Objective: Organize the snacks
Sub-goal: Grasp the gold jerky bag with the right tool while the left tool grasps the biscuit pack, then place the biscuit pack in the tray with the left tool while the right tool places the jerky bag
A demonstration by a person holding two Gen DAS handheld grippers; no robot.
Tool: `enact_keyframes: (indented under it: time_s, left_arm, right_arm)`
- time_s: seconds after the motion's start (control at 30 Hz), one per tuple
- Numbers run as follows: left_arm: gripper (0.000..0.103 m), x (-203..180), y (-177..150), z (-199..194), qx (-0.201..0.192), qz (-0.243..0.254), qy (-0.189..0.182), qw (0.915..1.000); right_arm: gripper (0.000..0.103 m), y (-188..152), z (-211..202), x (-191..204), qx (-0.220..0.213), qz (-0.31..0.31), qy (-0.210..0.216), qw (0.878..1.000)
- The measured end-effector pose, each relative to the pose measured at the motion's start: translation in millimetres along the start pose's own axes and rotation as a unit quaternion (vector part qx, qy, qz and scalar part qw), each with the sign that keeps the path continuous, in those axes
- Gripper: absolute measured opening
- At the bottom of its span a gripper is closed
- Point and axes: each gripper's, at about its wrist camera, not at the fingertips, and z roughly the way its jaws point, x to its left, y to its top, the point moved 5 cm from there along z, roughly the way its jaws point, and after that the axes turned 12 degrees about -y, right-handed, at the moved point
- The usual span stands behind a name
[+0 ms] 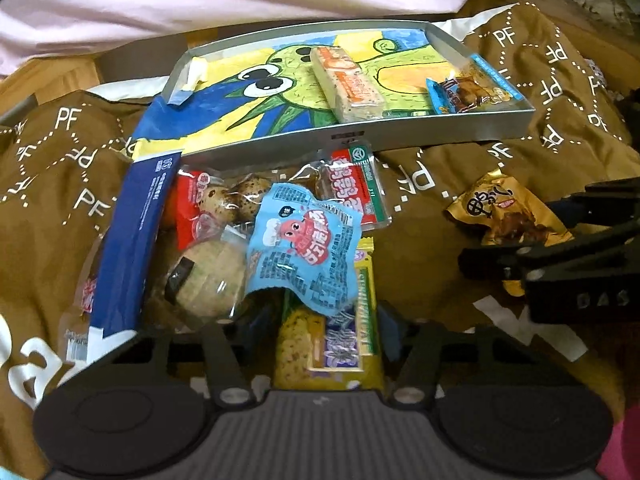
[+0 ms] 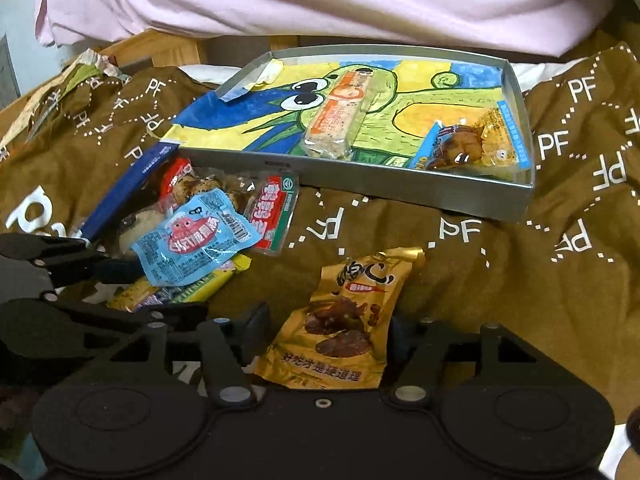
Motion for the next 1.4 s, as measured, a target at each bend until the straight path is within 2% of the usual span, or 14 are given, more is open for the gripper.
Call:
enact_keyframes:
  time_s: [0.2,0.43,0.7,1.0,1.1,1.23,1.4]
  left_arm:
    - [0.051,-5,-5,-13,0.024,-0.032,0.006,0.9992]
    - [0.052,-6,-11,-41,0.045,-0.099,-0.046,0.993]
    - [0.052,-15,-18,-75,0.025,-0.078,-0.03,0.9962]
    - [0.052,-27,6,-107,-0.035,-0.071,-0.021,0.9967]
    - [0.052,-27,22,-114,-0.07,-0.06,-0.008,0.9957]
    - [0.052,-20,51,-117,-0.125,-0.061,0.011,0.9902]
    - [0.052,-10,82,-106,-0.168,-0.056,0.031,0.9837]
  right_arm:
    - [0.051,-1,-3,8,-0.006,-0.033,-0.017,0.999]
    - [0.05,-2,-20,9,-0.02,-0.036,-0.001,0.999]
    - [0.05,6,-51,12,-0.081,-0.033,0.01,0.996]
    - [0.05,20,-74,-5,-0.156,0.01,0.007,0.988]
    - [0.05,25,-82,-10,-0.201,0.023,0.002,0.979]
    - [0.05,31,-91,-14,-0.248,0.024,-0.016,0.968]
    - [0.05,50,-89,-15,-0.311,0.013,-0.049,0.949]
